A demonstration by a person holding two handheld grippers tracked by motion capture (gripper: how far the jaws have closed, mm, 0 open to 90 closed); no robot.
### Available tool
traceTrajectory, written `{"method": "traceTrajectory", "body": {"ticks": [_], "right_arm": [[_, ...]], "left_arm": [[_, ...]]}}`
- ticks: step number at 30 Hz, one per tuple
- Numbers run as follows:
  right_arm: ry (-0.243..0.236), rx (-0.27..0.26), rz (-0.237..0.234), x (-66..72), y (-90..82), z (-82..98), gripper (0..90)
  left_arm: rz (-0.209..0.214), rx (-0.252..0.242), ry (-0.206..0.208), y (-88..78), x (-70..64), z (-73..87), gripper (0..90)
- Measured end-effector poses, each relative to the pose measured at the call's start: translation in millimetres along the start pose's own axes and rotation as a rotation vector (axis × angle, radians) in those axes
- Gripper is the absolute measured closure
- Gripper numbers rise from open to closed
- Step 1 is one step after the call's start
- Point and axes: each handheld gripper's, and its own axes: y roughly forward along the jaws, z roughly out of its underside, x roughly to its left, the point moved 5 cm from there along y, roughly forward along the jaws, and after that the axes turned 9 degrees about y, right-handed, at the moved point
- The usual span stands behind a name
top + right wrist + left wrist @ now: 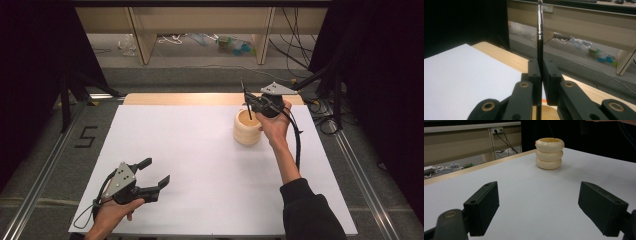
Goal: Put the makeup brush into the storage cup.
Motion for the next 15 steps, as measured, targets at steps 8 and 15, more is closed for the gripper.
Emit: {"method": "traceTrajectory", "body": {"ticks": [8, 15], "right_arm": [[0.008, 0.007, 0.011, -1.1, 3.9, 5.9, 85.3], [0.031, 0.007, 0.017, -5.3, 6.2, 11.7, 85.3]], "left_arm": [[0.001, 0.0, 0.001, -0.2, -0.1, 0.0, 16.8], [0.0, 0.0, 0.0, 0.0, -0.3, 0.0, 16.8]]}}
